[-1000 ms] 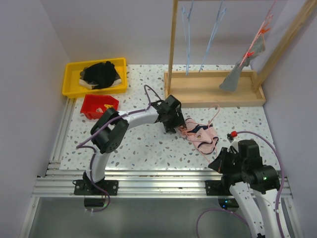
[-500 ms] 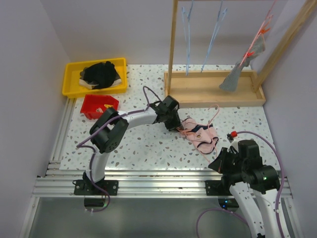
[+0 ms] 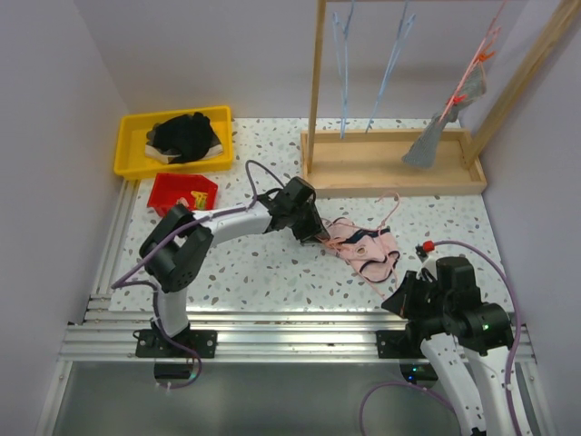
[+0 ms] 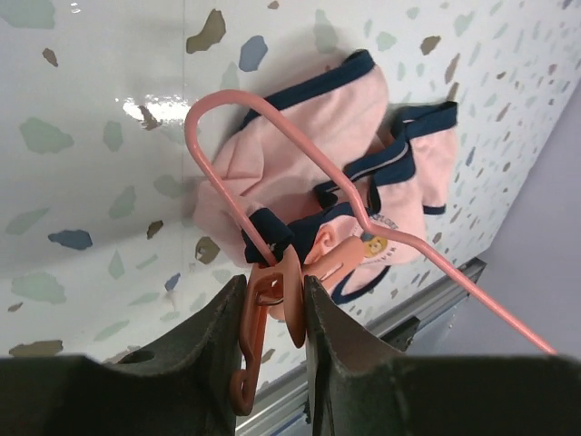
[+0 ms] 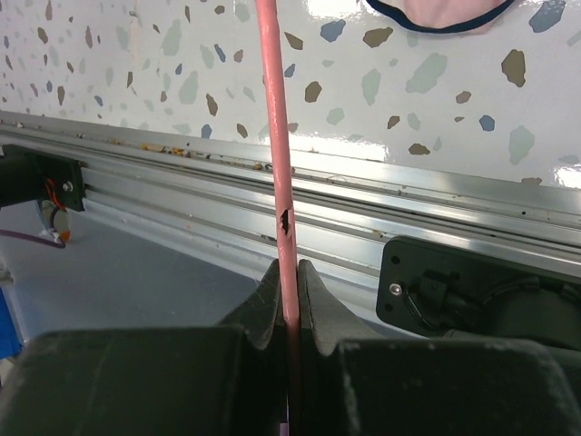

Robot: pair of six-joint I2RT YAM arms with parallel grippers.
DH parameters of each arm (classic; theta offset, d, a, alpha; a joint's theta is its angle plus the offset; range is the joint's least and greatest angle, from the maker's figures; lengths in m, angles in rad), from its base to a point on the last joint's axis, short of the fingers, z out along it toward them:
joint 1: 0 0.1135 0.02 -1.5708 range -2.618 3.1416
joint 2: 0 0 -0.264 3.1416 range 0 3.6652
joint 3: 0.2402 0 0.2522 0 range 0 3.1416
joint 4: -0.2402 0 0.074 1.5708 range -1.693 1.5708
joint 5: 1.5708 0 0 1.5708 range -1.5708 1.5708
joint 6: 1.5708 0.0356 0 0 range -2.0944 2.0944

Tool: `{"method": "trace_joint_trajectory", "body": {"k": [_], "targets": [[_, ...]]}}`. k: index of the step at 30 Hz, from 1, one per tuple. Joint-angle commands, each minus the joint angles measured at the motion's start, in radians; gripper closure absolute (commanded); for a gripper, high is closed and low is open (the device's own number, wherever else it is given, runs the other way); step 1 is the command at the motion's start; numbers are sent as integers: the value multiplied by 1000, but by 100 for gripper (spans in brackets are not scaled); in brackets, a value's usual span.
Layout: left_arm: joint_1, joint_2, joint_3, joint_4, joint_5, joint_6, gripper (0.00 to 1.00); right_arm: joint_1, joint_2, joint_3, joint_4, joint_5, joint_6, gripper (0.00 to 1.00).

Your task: Remove the underwear clipped to the hanger

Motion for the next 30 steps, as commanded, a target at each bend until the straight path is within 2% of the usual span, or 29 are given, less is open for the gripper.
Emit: {"method": "trace_joint_trajectory", "body": {"k": [1, 5, 13, 18, 22, 23, 26, 30], "targets": [[13, -111, -26, 65, 7, -21, 100, -2, 2, 1, -21, 68, 25, 100], [25, -157, -98, 120, 56, -55, 100, -2, 5, 4, -24, 78, 25, 100], [28, -244, -276, 395, 163, -160, 100, -2, 14, -3, -10, 62, 30, 100], [40, -310, -281, 345, 114, -131, 100, -1, 22, -11, 8, 35, 34, 100], [83, -384, -272, 218, 62, -49, 100, -1, 26, -2, 7, 29, 30, 100], [98, -426, -268, 147, 10, -27, 100, -1, 25, 1, 4, 29, 30, 100], [215, -506, -297, 76, -13, 42, 100, -2, 16, 1, 8, 12, 36, 100], [454, -557, -311, 20, -1, 137, 100, -2, 0, -6, 4, 3, 42, 100]]}}
